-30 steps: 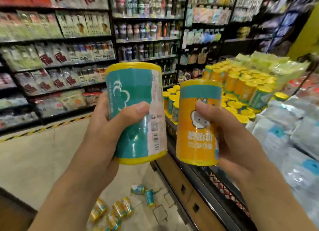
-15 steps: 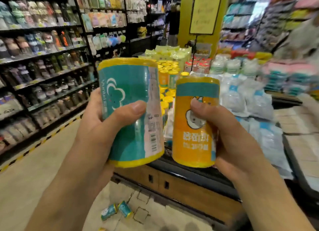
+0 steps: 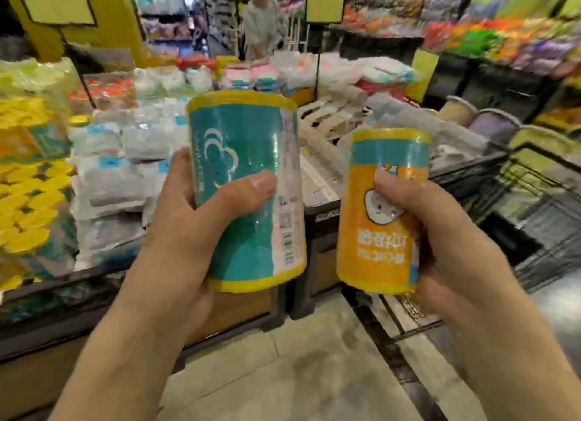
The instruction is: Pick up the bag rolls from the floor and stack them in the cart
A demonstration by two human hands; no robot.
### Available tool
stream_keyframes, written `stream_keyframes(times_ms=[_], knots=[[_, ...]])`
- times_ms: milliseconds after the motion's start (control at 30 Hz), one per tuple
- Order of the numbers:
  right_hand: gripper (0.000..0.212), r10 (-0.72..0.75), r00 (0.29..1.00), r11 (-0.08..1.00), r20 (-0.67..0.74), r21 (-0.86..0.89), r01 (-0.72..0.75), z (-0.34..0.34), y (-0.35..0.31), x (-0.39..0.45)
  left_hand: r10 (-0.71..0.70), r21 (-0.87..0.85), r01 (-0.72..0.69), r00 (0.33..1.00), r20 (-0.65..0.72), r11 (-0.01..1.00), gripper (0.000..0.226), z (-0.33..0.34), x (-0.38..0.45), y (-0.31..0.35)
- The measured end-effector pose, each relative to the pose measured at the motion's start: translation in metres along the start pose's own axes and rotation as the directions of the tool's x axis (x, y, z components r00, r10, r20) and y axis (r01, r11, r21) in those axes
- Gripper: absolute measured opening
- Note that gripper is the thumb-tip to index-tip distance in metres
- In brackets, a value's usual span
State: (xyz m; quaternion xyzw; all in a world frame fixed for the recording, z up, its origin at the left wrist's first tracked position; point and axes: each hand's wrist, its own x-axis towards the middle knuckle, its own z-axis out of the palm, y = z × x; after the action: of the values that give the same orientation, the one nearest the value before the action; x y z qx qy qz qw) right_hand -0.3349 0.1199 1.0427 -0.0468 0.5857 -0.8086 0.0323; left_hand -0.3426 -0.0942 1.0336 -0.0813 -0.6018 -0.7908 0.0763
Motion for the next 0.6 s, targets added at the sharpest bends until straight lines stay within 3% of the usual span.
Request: stream_keyframes(times_ms=[67, 167, 400, 600], knots=[[0.033, -0.032, 0.997, 0.999, -0.072, -0.028, 0.030, -0.034, -0.012, -0.016, -0.018, 0.003, 0.018, 0.997, 0.076, 1.000, 0.078, 0.036, 0.004, -0.012], [0.017, -0.066, 0.986, 0.998, -0.155, -0.022, 0.063, -0.090, -0.027, -0.037, -0.030, -0.019, 0.033, 0.989, 0.148, 0.999, 0.074, 0.094, 0.008, -0.031], [0.035, -0.097, 0.933, 0.995, -0.346, -0.060, 0.081, -0.233, -0.068, -0.074, -0.087, -0.056, 0.108, 0.951, 0.296, 0.993, 0.077, 0.248, 0.017, -0.086], [0.031, -0.124, 0.861, 0.992, -0.493, -0.091, 0.091, -0.330, -0.101, -0.095, -0.129, -0.091, 0.183, 0.898, 0.420, 0.979, 0.075, 0.362, 0.032, -0.128]])
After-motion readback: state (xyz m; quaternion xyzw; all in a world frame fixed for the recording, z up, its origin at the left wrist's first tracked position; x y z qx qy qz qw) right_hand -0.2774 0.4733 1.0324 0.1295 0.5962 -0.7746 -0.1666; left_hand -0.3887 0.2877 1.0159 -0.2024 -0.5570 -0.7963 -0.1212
